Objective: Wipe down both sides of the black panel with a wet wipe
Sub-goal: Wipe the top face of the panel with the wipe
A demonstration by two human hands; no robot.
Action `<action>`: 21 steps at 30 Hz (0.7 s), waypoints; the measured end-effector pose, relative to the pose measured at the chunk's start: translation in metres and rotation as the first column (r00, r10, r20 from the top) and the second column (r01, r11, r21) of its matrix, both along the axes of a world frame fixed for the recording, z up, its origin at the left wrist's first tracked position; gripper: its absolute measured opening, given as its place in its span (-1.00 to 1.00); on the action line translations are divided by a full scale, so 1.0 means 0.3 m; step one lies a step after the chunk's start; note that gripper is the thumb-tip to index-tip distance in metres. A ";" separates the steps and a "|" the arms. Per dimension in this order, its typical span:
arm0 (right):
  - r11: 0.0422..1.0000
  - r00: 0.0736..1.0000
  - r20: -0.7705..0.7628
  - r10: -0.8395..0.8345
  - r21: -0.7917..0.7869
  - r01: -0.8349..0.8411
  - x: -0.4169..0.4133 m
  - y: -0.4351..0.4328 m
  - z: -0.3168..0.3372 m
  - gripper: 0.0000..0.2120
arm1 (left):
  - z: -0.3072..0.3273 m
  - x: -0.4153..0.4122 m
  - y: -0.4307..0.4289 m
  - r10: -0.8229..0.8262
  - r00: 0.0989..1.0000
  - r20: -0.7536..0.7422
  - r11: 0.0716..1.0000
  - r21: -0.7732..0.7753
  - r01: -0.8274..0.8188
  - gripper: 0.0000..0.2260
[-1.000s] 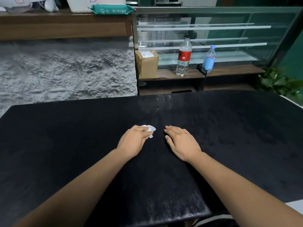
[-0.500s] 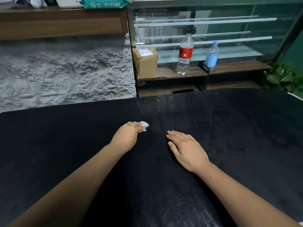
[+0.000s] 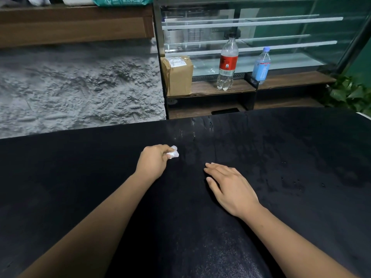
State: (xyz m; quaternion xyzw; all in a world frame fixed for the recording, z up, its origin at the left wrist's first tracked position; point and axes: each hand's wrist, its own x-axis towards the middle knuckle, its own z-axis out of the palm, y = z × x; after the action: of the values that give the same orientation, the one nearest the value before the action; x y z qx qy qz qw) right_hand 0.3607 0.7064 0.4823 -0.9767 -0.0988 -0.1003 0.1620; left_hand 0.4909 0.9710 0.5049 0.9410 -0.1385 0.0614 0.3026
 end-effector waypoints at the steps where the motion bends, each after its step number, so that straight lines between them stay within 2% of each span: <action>1: 1.000 1.000 0.002 0.002 -0.002 -0.002 -0.001 0.001 0.000 -0.53 | -0.001 -0.008 -0.016 -0.017 1.000 0.000 1.000 -0.001 0.017 -0.81; 10: 1.000 1.000 0.022 -0.002 0.006 0.001 -0.005 0.005 0.002 -0.54 | -0.002 -0.137 -0.251 -0.222 0.972 0.071 0.974 -0.029 0.224 -0.83; 21: 0.999 0.999 0.040 -0.021 0.044 0.019 -0.008 0.001 -0.001 -0.58 | -0.005 -0.122 -0.271 -0.267 0.961 0.075 0.963 0.036 0.265 -0.83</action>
State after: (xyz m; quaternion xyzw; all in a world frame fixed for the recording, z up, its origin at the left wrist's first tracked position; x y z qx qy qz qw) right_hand 0.3581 0.7066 0.4820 -0.9717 -0.0900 -0.1237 0.1801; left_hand 0.4542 0.8896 0.5033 0.9145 -0.2765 0.0555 0.2901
